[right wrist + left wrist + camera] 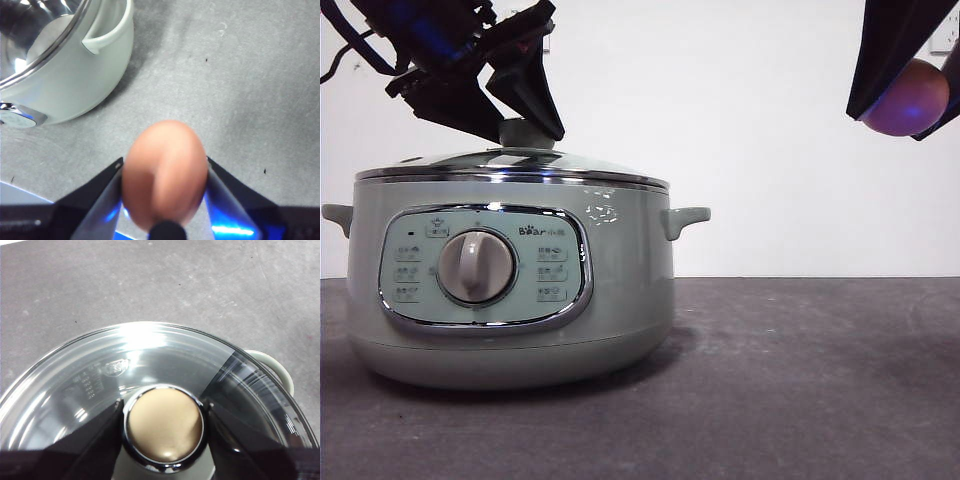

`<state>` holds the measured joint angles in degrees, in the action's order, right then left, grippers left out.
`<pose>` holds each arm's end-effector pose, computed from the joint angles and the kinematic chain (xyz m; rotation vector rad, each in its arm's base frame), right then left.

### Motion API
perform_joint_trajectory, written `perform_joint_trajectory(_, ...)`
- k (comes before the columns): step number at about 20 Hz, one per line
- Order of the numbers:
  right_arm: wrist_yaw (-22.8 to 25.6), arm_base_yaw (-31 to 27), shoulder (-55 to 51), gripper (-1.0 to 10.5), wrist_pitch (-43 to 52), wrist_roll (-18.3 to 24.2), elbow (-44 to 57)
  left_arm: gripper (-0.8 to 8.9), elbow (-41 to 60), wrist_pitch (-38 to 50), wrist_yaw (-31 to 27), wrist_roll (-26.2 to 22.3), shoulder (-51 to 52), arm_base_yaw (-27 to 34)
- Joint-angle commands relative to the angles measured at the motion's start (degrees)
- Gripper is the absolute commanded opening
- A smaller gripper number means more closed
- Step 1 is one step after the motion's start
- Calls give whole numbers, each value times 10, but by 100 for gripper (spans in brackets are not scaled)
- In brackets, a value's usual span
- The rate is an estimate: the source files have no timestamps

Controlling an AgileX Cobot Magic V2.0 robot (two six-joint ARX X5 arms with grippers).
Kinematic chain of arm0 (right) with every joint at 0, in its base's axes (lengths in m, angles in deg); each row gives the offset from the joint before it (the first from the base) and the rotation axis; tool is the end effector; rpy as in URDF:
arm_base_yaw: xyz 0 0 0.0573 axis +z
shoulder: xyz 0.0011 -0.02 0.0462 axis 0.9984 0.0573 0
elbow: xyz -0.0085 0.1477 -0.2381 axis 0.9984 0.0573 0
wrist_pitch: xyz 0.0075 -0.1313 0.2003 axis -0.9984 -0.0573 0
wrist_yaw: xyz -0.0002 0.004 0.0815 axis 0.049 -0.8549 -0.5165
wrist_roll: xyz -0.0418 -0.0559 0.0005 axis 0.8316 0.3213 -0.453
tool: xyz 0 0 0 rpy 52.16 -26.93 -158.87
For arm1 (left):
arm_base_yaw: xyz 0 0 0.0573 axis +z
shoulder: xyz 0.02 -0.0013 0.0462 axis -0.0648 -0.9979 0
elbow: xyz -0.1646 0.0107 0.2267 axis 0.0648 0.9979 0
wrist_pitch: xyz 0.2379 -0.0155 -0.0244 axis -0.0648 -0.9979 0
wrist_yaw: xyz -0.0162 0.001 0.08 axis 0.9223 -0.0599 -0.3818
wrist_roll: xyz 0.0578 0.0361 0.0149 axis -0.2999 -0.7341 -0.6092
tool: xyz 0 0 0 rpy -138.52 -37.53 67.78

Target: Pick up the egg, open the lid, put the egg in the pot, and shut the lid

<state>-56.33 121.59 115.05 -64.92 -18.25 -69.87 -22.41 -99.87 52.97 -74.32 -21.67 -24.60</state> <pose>0.1465 0.1000 0.2923 -0.0324 0.9222 0.4141 0.2551 -0.1420 0.2907 0.0672 0.5601 -0.5384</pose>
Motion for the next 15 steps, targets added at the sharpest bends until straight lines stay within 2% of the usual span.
perform_joint_trajectory(1,2,0,-1,-12,3,2,0,-8,0,16,2,-3,-2,-2)
perform_joint_trajectory(5,-8,0,-1,-12,34,3,-3,-9,-9,42,-17,-9,27,-2)
perform_joint_trajectory(7,-55,0,1,-12,61,5,-11,-8,-25,29,-41,-33,54,-2)
perform_joint_trajectory(10,-108,1,12,-12,99,7,-33,-9,-63,-19,-64,-46,103,-2)
perform_joint_trajectory(13,-154,2,69,-12,109,21,-89,-9,-102,-76,-87,-48,165,-2)
perform_joint_trajectory(15,-154,7,121,-12,109,39,-135,-9,-127,-116,-87,-47,204,-2)
